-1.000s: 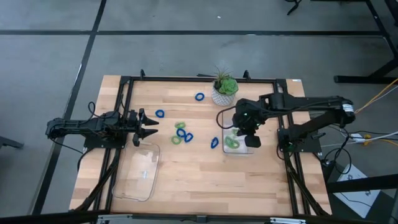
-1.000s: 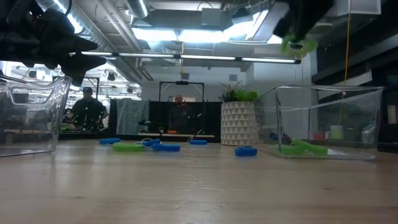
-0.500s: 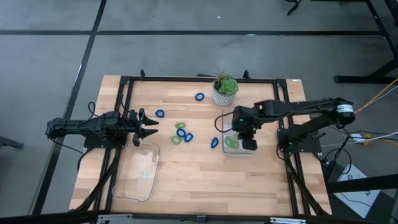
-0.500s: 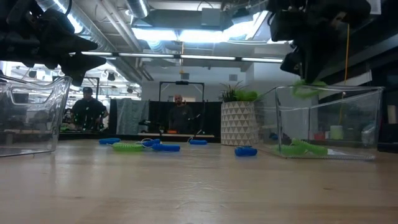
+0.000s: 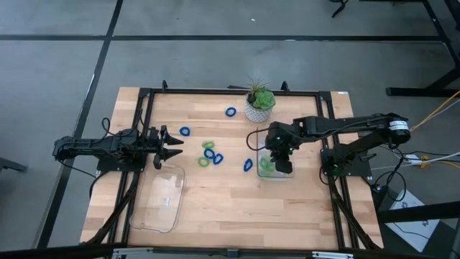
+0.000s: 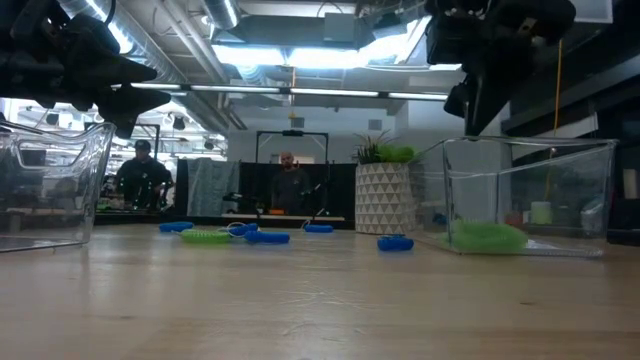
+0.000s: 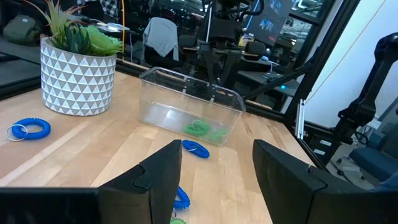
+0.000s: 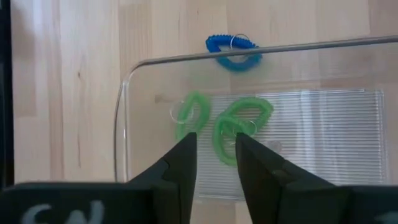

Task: Sort spring keychains
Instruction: Put the blue spring keychain into the bottom transparent bin

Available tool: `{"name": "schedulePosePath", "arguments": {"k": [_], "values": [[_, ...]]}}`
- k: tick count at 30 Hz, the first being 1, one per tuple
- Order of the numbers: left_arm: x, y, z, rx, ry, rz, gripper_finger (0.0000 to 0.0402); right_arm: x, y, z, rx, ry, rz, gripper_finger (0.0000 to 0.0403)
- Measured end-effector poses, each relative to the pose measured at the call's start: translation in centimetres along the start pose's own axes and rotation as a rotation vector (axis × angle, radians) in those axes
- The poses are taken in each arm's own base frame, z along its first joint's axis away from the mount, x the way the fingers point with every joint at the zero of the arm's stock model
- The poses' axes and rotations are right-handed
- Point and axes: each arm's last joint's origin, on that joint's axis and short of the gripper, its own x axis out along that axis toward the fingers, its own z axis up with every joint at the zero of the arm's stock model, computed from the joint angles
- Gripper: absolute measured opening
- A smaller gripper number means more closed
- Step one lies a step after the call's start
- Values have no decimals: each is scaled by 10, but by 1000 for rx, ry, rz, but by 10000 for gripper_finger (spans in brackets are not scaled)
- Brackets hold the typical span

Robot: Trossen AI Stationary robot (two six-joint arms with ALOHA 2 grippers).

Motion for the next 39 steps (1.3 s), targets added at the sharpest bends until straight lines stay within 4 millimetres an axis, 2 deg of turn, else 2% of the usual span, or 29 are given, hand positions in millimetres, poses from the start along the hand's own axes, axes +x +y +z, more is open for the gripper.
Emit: {"name": "schedulePosePath", "arguments": {"k": [11, 18, 26, 31, 39], "values": [[0, 0, 0, 0, 0, 0, 194, -3, 6, 17, 49, -151, 113, 126], [0, 0, 0, 0, 0, 0, 194, -26, 12, 37, 12, -248, 123, 126], [0, 0, 0, 0, 0, 0, 194, -58, 22, 68, -54, -501, 155, 126], [0, 0, 0, 0, 0, 0, 194, -68, 25, 82, -101, -662, 173, 127], [0, 0, 0, 0, 0, 0, 194, -79, 28, 93, -315, -840, 112, 127]]}}
